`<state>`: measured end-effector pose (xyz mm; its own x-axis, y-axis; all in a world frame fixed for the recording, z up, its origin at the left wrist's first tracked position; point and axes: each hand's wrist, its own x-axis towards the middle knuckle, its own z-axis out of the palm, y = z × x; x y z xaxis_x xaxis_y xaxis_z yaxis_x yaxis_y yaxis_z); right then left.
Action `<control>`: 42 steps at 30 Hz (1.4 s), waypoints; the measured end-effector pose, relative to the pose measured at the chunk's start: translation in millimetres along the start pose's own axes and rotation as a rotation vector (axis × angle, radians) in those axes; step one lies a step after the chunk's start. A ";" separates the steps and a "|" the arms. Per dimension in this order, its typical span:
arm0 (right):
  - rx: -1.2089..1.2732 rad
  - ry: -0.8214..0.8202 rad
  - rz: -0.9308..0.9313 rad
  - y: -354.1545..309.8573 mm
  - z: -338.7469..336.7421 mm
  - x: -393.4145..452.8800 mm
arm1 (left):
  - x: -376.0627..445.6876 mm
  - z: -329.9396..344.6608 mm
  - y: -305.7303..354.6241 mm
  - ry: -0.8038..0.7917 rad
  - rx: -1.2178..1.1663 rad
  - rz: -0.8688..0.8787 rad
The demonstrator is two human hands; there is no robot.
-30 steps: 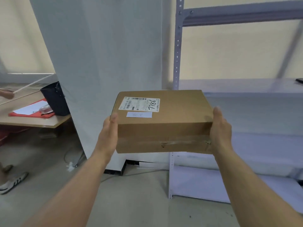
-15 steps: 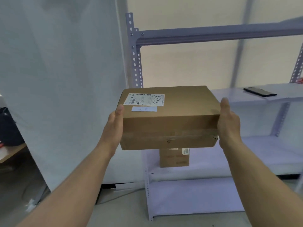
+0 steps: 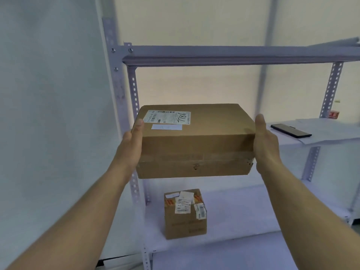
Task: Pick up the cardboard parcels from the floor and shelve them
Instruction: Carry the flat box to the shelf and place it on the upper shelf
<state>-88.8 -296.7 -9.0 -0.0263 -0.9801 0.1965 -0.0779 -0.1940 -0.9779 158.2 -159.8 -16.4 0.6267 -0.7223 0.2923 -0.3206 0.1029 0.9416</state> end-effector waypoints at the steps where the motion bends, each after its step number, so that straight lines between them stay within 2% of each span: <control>1: 0.003 -0.002 0.000 -0.2 3.4 10.3 | 10.5 4.0 0.0 -0.013 0.002 0.006; 7: -0.021 -0.022 -0.014 6.8 21.7 66.3 | 61.6 26.3 -11.0 -0.004 0.035 -0.051; 17: -0.065 -0.181 -0.017 37.3 55.4 141.1 | 104.9 53.9 -29.8 0.055 0.076 -0.162; 22: -0.093 -0.419 -0.135 64.7 46.2 156.7 | 103.8 50.7 -53.8 0.028 0.210 -0.170; 27: -0.225 -0.519 -0.164 96.0 52.4 175.4 | 103.8 57.1 -72.0 0.018 0.335 -0.165; 42: -0.257 -0.516 -0.202 100.8 93.9 229.4 | 158.4 69.8 -80.5 0.044 0.380 -0.160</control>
<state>-9.1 -544.9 -69.1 0.4956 -0.8306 0.2538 -0.2707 -0.4254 -0.8636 233.7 -330.3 -57.5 0.7170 -0.6780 0.1621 -0.4513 -0.2742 0.8492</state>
